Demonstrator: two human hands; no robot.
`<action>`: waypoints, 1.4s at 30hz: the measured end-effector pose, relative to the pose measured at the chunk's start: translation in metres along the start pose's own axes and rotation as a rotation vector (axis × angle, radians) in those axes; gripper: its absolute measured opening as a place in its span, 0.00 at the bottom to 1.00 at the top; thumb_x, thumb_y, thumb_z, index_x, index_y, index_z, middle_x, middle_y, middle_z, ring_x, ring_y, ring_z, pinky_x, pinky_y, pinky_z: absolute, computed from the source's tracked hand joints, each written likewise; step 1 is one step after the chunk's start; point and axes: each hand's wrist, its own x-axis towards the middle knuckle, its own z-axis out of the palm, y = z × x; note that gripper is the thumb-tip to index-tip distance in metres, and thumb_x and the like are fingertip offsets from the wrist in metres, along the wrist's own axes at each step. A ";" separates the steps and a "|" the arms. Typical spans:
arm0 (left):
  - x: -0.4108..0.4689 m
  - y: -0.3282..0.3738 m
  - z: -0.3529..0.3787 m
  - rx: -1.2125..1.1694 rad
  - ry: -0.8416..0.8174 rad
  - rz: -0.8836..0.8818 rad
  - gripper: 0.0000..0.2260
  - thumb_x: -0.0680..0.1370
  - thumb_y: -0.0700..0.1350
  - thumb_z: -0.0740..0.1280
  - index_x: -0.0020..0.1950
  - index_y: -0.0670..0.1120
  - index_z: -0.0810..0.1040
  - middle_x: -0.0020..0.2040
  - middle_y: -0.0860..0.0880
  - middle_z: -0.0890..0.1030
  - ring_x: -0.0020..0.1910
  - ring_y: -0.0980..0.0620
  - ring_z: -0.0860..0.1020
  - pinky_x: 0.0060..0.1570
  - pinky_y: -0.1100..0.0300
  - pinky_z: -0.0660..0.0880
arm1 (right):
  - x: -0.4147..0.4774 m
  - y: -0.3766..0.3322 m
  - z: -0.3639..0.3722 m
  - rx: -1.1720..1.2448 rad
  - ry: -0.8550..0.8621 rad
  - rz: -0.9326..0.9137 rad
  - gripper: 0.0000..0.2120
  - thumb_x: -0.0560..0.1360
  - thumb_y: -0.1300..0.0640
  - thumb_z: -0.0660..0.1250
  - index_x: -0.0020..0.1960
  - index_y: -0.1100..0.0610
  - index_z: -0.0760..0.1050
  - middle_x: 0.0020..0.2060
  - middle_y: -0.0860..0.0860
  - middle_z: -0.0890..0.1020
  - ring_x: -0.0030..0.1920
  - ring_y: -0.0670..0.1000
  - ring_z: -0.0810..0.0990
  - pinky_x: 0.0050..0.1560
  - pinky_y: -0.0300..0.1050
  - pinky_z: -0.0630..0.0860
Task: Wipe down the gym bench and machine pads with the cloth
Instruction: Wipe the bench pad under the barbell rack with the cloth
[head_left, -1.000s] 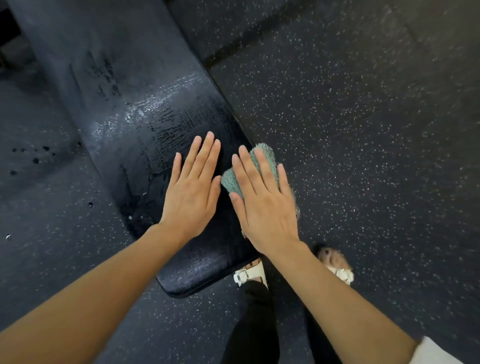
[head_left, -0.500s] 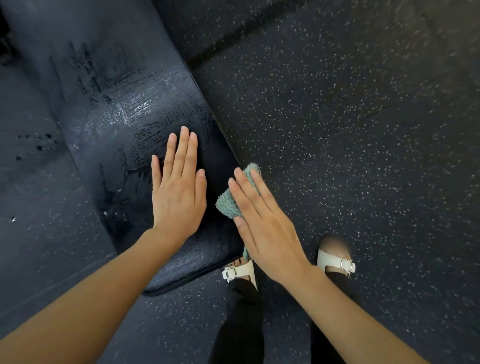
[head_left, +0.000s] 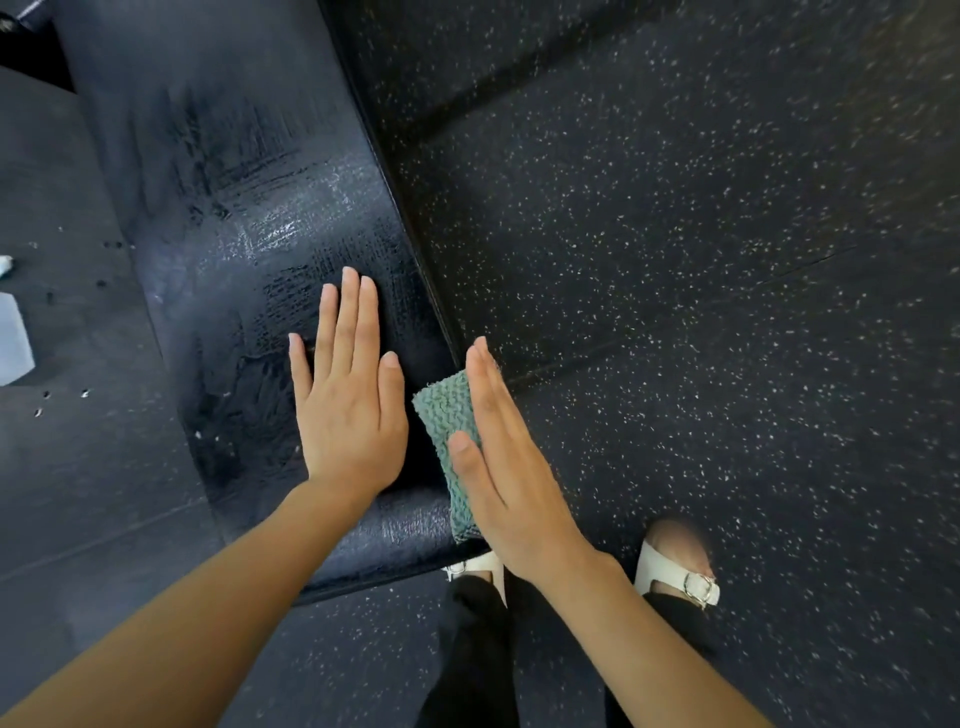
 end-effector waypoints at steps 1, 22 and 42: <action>0.000 0.000 0.000 0.007 0.002 0.002 0.26 0.83 0.50 0.42 0.82 0.48 0.49 0.81 0.55 0.48 0.80 0.56 0.44 0.77 0.48 0.40 | 0.007 0.001 -0.002 0.038 -0.010 0.010 0.27 0.85 0.53 0.49 0.79 0.50 0.38 0.80 0.44 0.43 0.79 0.41 0.41 0.79 0.46 0.46; 0.001 0.003 0.001 0.041 0.009 -0.008 0.25 0.83 0.47 0.45 0.81 0.45 0.52 0.81 0.51 0.52 0.80 0.53 0.49 0.78 0.45 0.45 | 0.017 -0.001 -0.009 -0.089 -0.077 -0.102 0.29 0.85 0.54 0.49 0.80 0.51 0.37 0.79 0.43 0.37 0.79 0.46 0.40 0.79 0.51 0.50; 0.002 0.001 0.000 0.025 -0.021 0.007 0.26 0.82 0.49 0.45 0.81 0.45 0.51 0.81 0.50 0.52 0.80 0.52 0.49 0.78 0.46 0.46 | 0.078 -0.011 -0.016 -0.114 -0.083 -0.190 0.28 0.85 0.57 0.51 0.80 0.59 0.43 0.80 0.51 0.41 0.80 0.47 0.40 0.79 0.48 0.47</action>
